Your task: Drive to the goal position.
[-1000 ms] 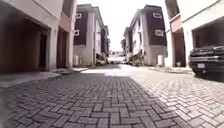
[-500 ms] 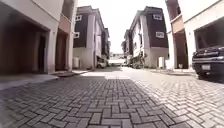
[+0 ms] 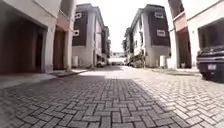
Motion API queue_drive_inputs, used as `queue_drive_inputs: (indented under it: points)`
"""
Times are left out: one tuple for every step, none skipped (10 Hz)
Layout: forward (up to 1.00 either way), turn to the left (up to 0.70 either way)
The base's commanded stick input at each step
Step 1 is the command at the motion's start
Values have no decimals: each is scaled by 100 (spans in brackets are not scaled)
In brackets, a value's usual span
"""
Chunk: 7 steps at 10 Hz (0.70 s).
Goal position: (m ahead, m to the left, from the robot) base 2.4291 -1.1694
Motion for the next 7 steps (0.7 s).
queue_drive_inputs:
  points:
    - [50,26]
    - [50,8]
    - [50,34]
    - [50,49]
    - [50,36]
    - [50,21]
    - [50,6]
